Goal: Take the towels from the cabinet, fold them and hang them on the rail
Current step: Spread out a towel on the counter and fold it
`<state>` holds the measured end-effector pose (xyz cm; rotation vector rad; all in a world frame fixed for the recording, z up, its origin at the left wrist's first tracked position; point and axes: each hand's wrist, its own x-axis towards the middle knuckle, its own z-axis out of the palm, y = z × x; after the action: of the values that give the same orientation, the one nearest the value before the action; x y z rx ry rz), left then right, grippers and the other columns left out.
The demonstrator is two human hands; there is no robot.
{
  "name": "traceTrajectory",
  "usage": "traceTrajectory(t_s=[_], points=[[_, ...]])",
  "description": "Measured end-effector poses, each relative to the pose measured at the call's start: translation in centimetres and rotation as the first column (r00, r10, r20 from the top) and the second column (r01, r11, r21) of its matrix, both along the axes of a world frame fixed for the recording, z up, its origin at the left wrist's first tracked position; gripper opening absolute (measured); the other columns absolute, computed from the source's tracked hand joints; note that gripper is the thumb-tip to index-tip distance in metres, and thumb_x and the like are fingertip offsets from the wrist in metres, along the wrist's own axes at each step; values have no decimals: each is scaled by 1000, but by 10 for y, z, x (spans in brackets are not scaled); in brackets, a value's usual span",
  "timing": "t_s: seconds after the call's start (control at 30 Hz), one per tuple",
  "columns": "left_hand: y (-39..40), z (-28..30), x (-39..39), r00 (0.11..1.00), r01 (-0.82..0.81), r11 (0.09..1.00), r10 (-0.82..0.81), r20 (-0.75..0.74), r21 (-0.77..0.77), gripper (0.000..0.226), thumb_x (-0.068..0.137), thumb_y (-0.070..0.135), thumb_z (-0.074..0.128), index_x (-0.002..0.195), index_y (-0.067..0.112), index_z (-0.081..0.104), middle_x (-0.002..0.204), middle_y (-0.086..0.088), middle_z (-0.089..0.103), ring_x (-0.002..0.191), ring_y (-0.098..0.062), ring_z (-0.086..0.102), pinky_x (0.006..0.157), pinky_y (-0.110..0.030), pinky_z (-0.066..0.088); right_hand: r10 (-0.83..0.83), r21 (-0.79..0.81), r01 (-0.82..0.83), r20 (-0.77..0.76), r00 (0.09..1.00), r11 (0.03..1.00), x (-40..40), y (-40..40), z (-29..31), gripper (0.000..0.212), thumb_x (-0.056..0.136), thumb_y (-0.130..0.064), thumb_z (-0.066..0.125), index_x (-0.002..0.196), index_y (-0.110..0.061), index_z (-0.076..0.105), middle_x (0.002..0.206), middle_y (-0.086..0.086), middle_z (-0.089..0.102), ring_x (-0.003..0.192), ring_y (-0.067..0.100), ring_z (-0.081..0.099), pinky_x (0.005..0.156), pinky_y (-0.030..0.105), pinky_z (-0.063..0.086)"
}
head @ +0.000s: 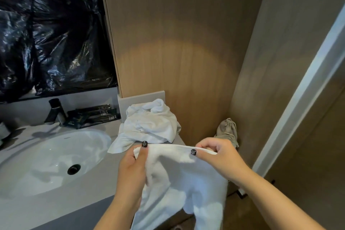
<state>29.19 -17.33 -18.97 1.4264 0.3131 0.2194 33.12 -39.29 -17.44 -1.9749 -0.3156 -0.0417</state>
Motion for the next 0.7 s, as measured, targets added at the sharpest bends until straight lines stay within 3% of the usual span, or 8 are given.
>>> traceTrajectory(t_s=[0.13, 0.2, 0.3, 0.4, 0.5, 0.6, 0.7], points=[[11, 7, 1, 1000, 12, 1000, -13, 12, 28, 34, 100, 28, 53, 67, 22, 60, 59, 4, 60, 57, -11, 52, 52, -26, 40, 19, 21, -20, 19, 1000, 1000, -1, 11, 5, 11, 89, -15, 70, 81, -15, 76, 74, 2, 71, 67, 7, 59, 61, 20, 44], [19, 9, -1, 999, 48, 995, -49, 10, 90, 22, 99, 23, 54, 79, 18, 63, 57, 13, 60, 52, -4, 51, 43, -19, 36, 71, -2, -71, -3, 997, 997, -1, 23, 5, 14, 92, -16, 67, 82, -11, 75, 68, 11, 63, 62, 10, 49, 58, 24, 37], [32, 7, -3, 977, 194, 969, -204, 54, 151, 11, 85, 32, 69, 89, 22, 71, 71, 20, 68, 64, 2, 57, 54, -10, 42, 91, -15, -91, -18, 996, 996, -2, 42, 1, 15, 93, -11, 64, 81, -8, 74, 60, -6, 55, 54, 2, 40, 54, 17, 31], [38, 1, -5, 896, 428, 840, -443, -35, 334, 35, 63, 53, 72, 95, 39, 74, 79, 20, 70, 70, 2, 59, 63, -10, 42, 97, -62, -97, -1, 995, 993, -7, 62, -1, 15, 92, -14, 65, 80, -10, 74, 62, 1, 60, 55, 4, 44, 54, 19, 34], [36, 1, -5, 872, 462, 748, -482, -88, 477, 9, 76, 33, 76, 81, 26, 74, 73, 12, 69, 65, -3, 59, 62, -16, 45, 114, -184, -104, 39, 993, 977, -12, 70, 0, 13, 90, -20, 68, 80, -17, 75, 72, -5, 69, 64, 6, 57, 59, 20, 42], [44, 3, -2, 876, 444, 746, -477, -68, 497, 13, 85, 16, 70, 72, 19, 69, 59, 7, 63, 53, -2, 52, 51, -12, 39, 83, -187, -77, 27, 996, 979, -12, 69, 1, 17, 89, -25, 71, 73, -18, 72, 64, -14, 63, 59, 2, 53, 57, 14, 38], [51, 5, 4, 912, 366, 816, -409, 0, 448, 9, 76, 28, 68, 69, 22, 69, 61, 7, 61, 56, -3, 51, 53, -13, 38, 88, -234, -76, 40, 995, 969, -9, 65, -2, 35, 91, -38, 65, 59, -26, 58, 57, -11, 51, 56, 2, 45, 55, 20, 32]])
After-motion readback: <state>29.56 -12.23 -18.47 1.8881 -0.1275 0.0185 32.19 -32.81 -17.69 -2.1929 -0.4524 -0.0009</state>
